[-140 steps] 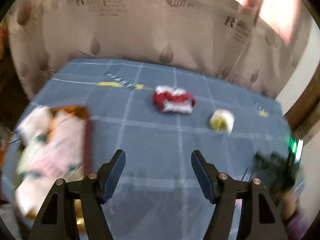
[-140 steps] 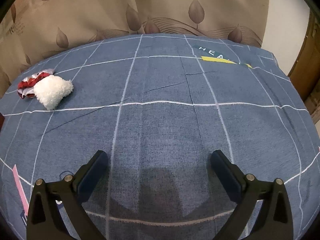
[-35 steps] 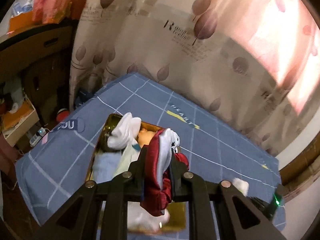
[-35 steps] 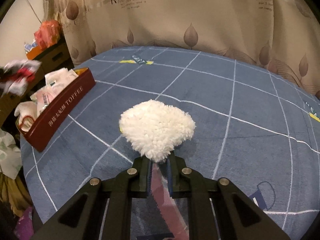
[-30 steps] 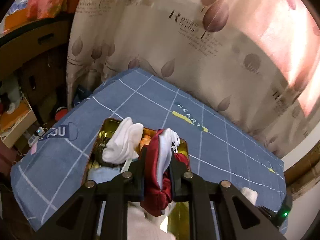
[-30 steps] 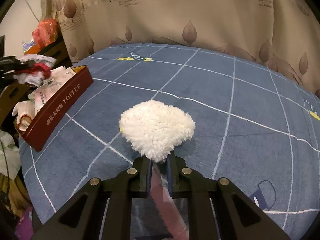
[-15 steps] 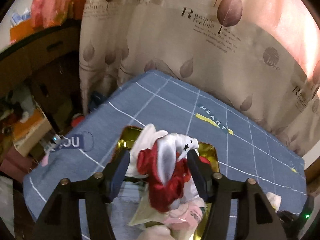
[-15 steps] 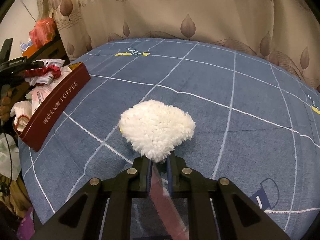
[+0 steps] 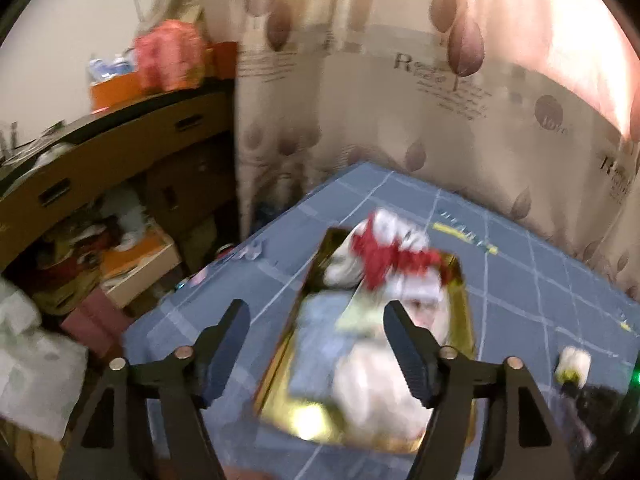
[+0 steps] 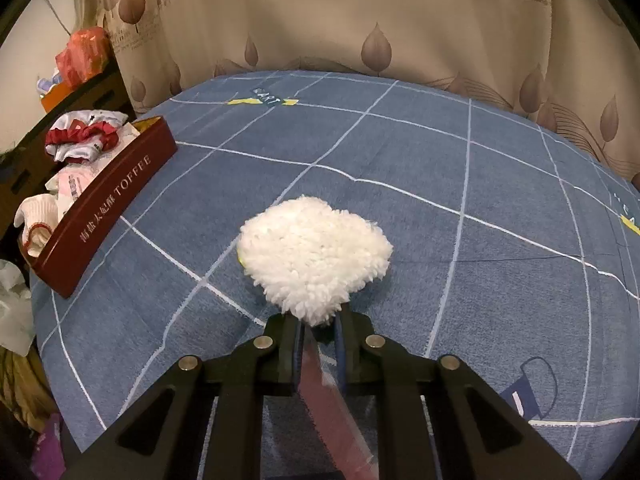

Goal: Organize soft objects
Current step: 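Carry the red-and-white cloth into the gold tin and open the left gripper, then carry the white fluffy puff into the gold tin and open the right gripper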

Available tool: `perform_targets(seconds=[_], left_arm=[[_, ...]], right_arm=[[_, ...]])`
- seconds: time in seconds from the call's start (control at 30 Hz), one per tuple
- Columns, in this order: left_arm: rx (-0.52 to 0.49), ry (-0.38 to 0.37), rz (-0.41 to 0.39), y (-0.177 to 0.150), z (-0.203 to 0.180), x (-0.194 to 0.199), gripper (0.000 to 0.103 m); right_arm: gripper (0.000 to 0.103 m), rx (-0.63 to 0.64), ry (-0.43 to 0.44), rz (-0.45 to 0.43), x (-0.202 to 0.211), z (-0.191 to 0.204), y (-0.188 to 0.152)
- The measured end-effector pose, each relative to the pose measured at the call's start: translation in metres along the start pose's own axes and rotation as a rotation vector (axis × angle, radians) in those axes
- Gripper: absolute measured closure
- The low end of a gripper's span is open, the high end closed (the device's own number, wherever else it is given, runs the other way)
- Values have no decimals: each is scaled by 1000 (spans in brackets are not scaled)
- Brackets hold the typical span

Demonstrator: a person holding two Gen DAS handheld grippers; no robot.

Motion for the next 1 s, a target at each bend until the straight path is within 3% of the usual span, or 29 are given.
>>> perform_targets(seconds=[0.27, 0.57, 0.9, 1.0], left_arm=[[94, 94, 116, -65, 21, 24, 29], [34, 119, 79, -63, 18, 30, 29], [39, 122, 137, -63, 22, 18, 29], [47, 130, 154, -64, 24, 15, 29]], right_arm=[[89, 15, -15, 1, -1, 2, 0], [89, 41, -49, 0, -1, 7, 1], [88, 93, -118, -8, 0, 16, 0], [88, 52, -110, 2, 1, 13, 1]])
Point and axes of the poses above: each gripper's, at about its wrist camera, not at the fingertips, and x roughly against the way its jaws point, z to its left, y to its top, the point moved 2 cm from there along -x, roughly the way its jaws point, and after that the axes turned 8 degrees about -y, right-handed, at the moved point
